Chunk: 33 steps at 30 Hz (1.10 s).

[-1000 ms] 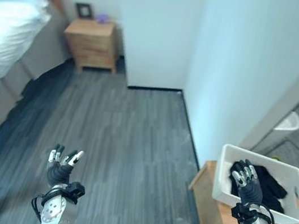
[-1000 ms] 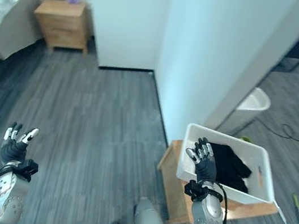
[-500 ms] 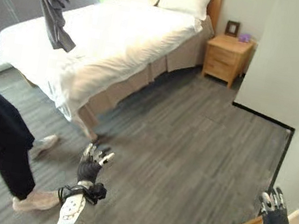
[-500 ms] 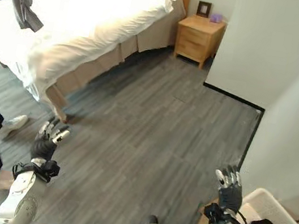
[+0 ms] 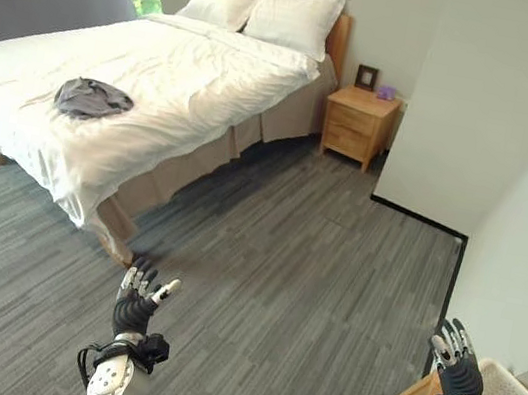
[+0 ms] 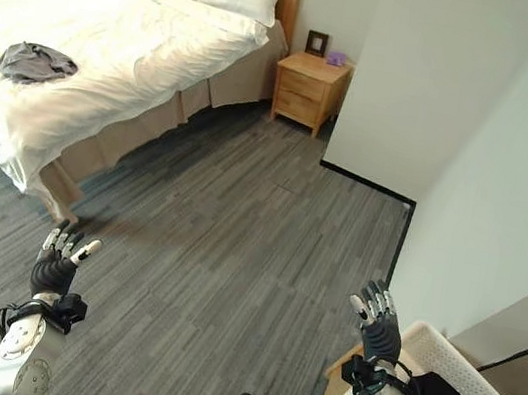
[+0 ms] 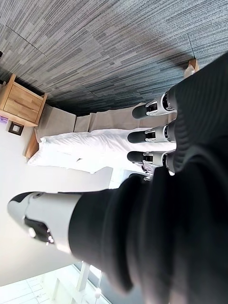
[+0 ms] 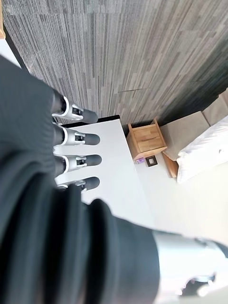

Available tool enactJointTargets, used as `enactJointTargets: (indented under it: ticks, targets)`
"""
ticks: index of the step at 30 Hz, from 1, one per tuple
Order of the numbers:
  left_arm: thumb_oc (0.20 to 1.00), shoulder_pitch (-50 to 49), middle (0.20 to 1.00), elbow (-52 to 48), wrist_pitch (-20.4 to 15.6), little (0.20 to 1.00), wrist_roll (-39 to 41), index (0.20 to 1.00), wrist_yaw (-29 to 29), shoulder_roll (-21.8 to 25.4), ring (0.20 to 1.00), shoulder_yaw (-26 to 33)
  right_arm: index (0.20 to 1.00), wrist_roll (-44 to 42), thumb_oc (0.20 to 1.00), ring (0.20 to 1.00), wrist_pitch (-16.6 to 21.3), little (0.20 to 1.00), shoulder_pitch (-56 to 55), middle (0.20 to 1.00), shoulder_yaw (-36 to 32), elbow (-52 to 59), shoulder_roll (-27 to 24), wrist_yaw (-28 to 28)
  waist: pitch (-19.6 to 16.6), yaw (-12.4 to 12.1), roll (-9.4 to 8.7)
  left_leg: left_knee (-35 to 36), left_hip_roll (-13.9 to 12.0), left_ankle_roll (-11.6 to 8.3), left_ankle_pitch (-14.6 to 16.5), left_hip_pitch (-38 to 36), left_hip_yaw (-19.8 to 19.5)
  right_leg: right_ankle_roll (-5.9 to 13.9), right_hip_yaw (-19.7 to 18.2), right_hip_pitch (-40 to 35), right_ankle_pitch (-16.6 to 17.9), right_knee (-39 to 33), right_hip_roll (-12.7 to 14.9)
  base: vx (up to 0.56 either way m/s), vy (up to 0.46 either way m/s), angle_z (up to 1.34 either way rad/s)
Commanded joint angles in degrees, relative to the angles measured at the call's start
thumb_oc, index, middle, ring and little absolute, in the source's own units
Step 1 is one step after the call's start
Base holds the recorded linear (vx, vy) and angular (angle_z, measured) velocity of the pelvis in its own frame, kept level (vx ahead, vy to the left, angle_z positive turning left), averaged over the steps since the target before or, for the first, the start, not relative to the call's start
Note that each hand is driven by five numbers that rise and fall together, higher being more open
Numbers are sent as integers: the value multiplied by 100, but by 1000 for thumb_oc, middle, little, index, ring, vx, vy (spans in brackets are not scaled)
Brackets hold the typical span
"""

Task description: Pick up bed clothes into laundry basket.

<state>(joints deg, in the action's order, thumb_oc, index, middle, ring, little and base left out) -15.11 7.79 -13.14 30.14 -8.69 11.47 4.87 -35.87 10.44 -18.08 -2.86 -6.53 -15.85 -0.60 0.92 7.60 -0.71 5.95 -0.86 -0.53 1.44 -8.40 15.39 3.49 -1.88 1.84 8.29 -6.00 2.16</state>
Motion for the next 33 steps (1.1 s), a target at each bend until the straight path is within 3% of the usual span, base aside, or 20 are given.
enactJointTargets:
  ticks: [1,7,13,19,22,23,24,25,27,29,30,31,32,33]
  targets:
    - [1000,984,1000,156,-498,1000,-369,1000,-34,465,1000,-98,1000,304,1000,1000,813,1000,969,1000,-225,262,-163,-286,326,-107,-107,-95,255,77,90,269,-853,503,-570,171,-326,536,98,82,-12,-5]
    - [1000,1147,1000,-178,-419,1000,-793,1000,-63,713,1000,-199,1000,398,1000,1000,737,1000,974,1000,-124,287,-241,-220,167,-129,-128,-103,200,55,167,139,-795,446,-576,-19,-470,490,80,76,-20,-8]
    - [1000,1008,1000,-252,-420,1000,-1062,1000,-247,730,1000,-15,1000,-110,1000,1000,782,1000,1086,1000,-68,133,-136,-130,185,-200,-100,-159,197,59,235,87,-848,410,-540,-114,-566,496,102,50,0,-9]
    - [1000,919,1000,-217,-457,1000,-1141,1000,-388,762,1000,160,1000,-5,1000,1000,725,1000,1285,1000,112,108,-209,-79,241,-330,-84,-327,236,83,315,175,-913,428,-481,-131,-609,539,192,35,31,2]
    - [1000,966,1000,-291,-434,1000,-1470,1000,-714,832,1000,257,1000,54,1000,1000,665,1000,1719,1000,523,61,-257,-40,360,-499,5,-456,372,213,391,310,-1086,507,-411,53,-790,1165,350,116,186,10]
    - [1000,1030,1000,-259,-424,1000,-1611,1000,-810,871,1000,259,1000,179,1000,1000,626,1000,1854,1000,707,97,-301,4,523,-528,70,-486,461,310,432,240,-1318,541,-429,437,-579,2220,419,74,122,34]
    - [1000,1036,1000,-256,-426,1000,-1610,1000,-810,871,1000,261,1000,179,1000,1000,627,1000,1861,1000,708,94,-301,4,523,-523,63,-492,470,311,432,250,-1322,542,-431,465,-599,2263,426,126,208,46]
    - [1000,1098,1000,-293,-434,1000,-1580,1000,-846,878,1000,192,1000,156,1000,1000,614,1000,1948,1000,890,149,-302,36,696,-521,111,-550,517,389,468,193,-1464,461,-416,829,-199,3065,475,45,81,40]
    - [1000,1111,1000,-322,-434,1000,-1542,1000,-855,856,1000,160,1000,147,1000,1000,612,1000,1948,1000,949,194,-281,56,755,-502,144,-571,527,419,495,172,-1504,407,-383,1035,-161,3457,479,94,92,42]
    - [1000,1141,1000,-310,-422,1000,-1527,1000,-856,821,1000,70,1000,152,1000,1000,583,1000,1980,1000,1053,200,-278,87,823,-460,200,-594,515,433,569,82,-1627,335,-340,1319,-359,3722,312,258,54,42]
    - [1000,1163,1000,-271,-435,1000,-1478,1000,-791,816,1000,43,1000,102,1000,1000,559,1000,1951,1000,1083,180,-309,134,820,-348,239,-563,514,405,611,-64,-1783,326,-444,1586,-674,3454,-75,401,-23,35]
    - [1000,1201,1000,-233,-459,1000,-1433,1000,-760,804,1000,40,1000,43,1000,1000,558,1000,1910,1000,1096,176,-342,198,798,-246,226,-547,560,382,642,-200,-1935,310,-548,1728,-728,3078,-326,342,-31,32]
    - [1000,1199,1000,-225,-464,1000,-1429,1000,-757,799,1000,40,1000,38,1000,1000,560,1000,1907,1000,1099,174,-351,204,811,-218,265,-524,519,377,661,-244,-1964,300,-505,1676,-744,3052,-345,477,-80,51]
    - [1000,1291,1000,-212,-476,1000,-1398,1000,-680,788,1000,-71,1000,-39,1000,1000,571,1000,1759,1000,1106,215,-401,269,754,-71,159,-488,681,317,735,-536,-2263,411,-678,1820,-533,1950,-591,700,-139,106]
